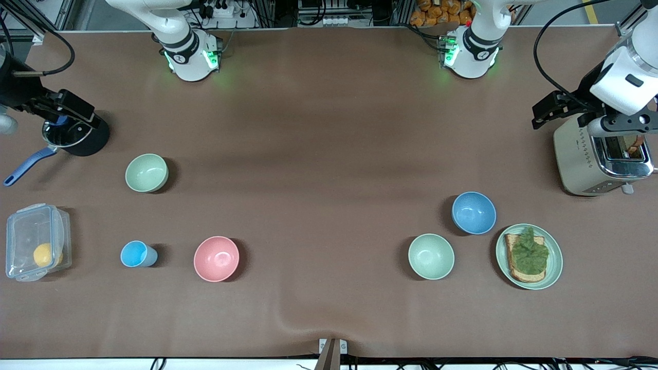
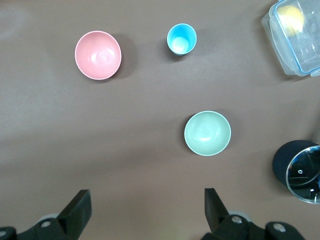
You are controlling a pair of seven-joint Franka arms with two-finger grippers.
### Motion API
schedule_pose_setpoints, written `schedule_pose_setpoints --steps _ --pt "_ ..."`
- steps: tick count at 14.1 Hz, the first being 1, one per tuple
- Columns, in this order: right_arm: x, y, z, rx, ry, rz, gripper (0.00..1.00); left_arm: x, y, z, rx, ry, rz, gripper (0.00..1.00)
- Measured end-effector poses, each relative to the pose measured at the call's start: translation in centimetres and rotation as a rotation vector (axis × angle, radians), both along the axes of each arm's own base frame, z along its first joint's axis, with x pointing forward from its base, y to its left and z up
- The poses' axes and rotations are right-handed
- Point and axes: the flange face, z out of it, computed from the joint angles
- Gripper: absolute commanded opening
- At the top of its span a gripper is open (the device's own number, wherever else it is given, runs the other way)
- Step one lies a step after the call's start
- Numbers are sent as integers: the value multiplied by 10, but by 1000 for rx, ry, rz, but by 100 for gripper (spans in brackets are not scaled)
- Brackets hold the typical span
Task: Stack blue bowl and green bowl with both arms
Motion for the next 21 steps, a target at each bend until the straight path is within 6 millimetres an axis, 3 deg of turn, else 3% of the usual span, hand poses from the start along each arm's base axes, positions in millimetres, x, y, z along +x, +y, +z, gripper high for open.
schedule_pose_setpoints --steps 8,14,18,21 --pt "1 3 1 -4 -8 16 100 0 -1 -2 0 3 -3 100" --pt "1 3 1 -5 -9 17 100 0 -5 -16 4 33 -11 100" --pt "1 -4 -4 -6 0 53 100 17 6 -47 3 88 11 100" --pt "0 -31 -31 -2 56 25 100 39 23 -80 -2 130 42 100"
